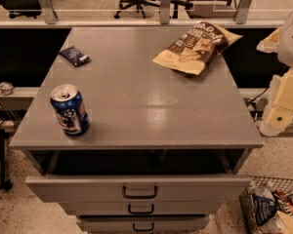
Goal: Move brown chip bag near pepsi can
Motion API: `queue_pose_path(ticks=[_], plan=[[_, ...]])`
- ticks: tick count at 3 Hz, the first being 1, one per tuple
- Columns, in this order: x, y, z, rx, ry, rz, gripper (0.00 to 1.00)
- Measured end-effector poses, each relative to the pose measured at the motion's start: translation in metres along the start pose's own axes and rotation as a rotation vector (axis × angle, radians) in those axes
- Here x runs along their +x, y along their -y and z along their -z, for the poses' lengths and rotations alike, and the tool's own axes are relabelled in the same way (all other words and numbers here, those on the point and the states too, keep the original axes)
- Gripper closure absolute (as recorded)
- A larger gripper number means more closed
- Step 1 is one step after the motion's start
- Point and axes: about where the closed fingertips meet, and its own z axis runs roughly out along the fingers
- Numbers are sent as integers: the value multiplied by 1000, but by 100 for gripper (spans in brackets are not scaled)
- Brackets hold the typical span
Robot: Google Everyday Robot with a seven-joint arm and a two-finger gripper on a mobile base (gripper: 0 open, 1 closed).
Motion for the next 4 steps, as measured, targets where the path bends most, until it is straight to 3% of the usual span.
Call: queue_pose_path(ticks=[1, 2, 4], plan=[[0, 0, 0, 2, 0, 0, 0], [4, 26, -10, 57, 33, -8, 0], [-18, 160, -60, 278, 195, -76, 0]])
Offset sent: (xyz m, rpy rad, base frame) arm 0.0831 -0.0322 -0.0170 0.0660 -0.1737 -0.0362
